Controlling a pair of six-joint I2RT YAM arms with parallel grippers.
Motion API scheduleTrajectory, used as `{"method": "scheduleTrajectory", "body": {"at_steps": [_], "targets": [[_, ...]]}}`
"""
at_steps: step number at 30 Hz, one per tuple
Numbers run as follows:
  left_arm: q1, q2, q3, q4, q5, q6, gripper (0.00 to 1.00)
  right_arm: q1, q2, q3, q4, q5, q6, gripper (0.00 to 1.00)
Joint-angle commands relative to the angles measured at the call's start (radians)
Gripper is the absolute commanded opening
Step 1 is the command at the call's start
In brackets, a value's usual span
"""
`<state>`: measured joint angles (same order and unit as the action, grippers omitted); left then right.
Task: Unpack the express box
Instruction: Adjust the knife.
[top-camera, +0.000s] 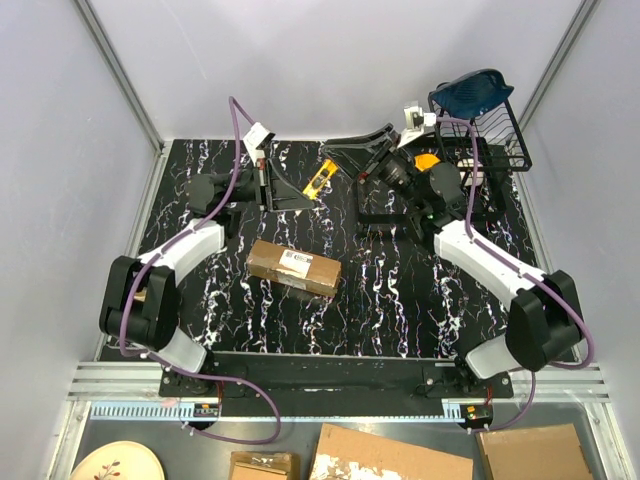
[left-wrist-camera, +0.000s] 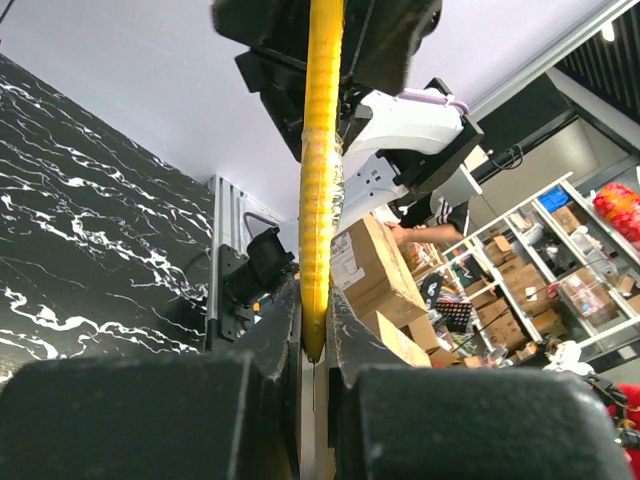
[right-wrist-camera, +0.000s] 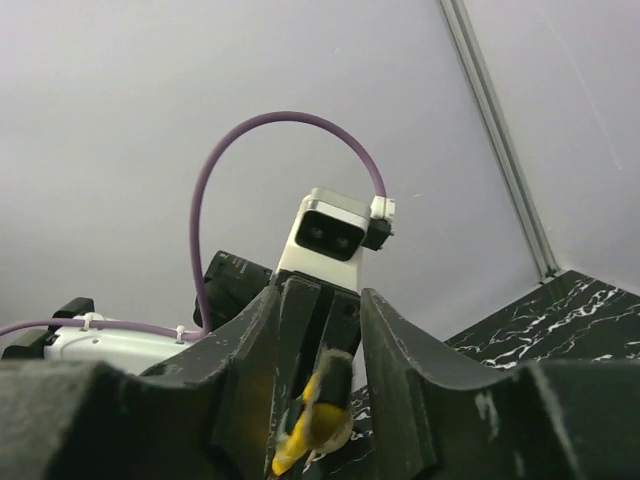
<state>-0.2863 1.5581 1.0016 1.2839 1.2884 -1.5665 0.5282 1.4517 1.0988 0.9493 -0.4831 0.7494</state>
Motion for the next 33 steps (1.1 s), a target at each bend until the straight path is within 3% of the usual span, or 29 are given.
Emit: {"method": "scheduleTrajectory", "body": {"at_steps": [1, 9, 16, 19, 20, 21, 24, 27, 28, 29, 32, 33], "targets": [[-0.004, -0.069, -0.014, 0.237, 0.020, 0.132, 0.00, 0.000, 0.053, 0.081, 0.065, -0.075, 0.076, 0.43], [-0.004, -0.127, -0.024, -0.012, 0.005, 0.332, 0.00, 0.030, 0.084, 0.079, 0.060, -0.071, 0.082, 0.47], [0.007, -0.130, -0.011, -0.075, -0.041, 0.368, 0.00, 0.069, 0.059, 0.049, -0.006, -0.040, -0.001, 0.52], [0.006, -0.132, -0.015, -0.083, -0.051, 0.364, 0.00, 0.070, 0.053, 0.044, -0.007, -0.031, -0.016, 0.30], [0.006, -0.133, -0.018, -0.083, -0.051, 0.365, 0.00, 0.069, 0.046, 0.042, -0.012, -0.016, -0.030, 0.06], [0.006, -0.133, -0.020, -0.087, -0.049, 0.365, 0.00, 0.073, 0.039, 0.038, -0.014, -0.002, -0.038, 0.00], [0.004, -0.136, -0.027, -0.104, -0.043, 0.368, 0.01, 0.079, 0.033, 0.045, -0.021, 0.011, -0.059, 0.00], [0.003, -0.141, -0.014, -0.171, -0.023, 0.396, 0.40, 0.101, 0.039, 0.076, -0.067, -0.008, -0.108, 0.00], [0.004, -0.145, -0.006, -0.191, -0.006, 0.416, 0.62, 0.110, 0.041, 0.079, -0.098, -0.008, -0.122, 0.00], [0.009, -0.148, 0.014, -0.213, 0.011, 0.430, 0.99, 0.107, 0.036, 0.087, -0.119, -0.023, -0.148, 0.00], [0.082, -0.179, 0.028, -0.365, 0.087, 0.515, 0.99, 0.108, -0.017, 0.082, -0.295, -0.014, -0.303, 0.00], [0.114, -0.187, 0.029, -0.499, 0.127, 0.554, 0.99, 0.107, -0.039, 0.072, -0.388, -0.005, -0.339, 0.00]]}}
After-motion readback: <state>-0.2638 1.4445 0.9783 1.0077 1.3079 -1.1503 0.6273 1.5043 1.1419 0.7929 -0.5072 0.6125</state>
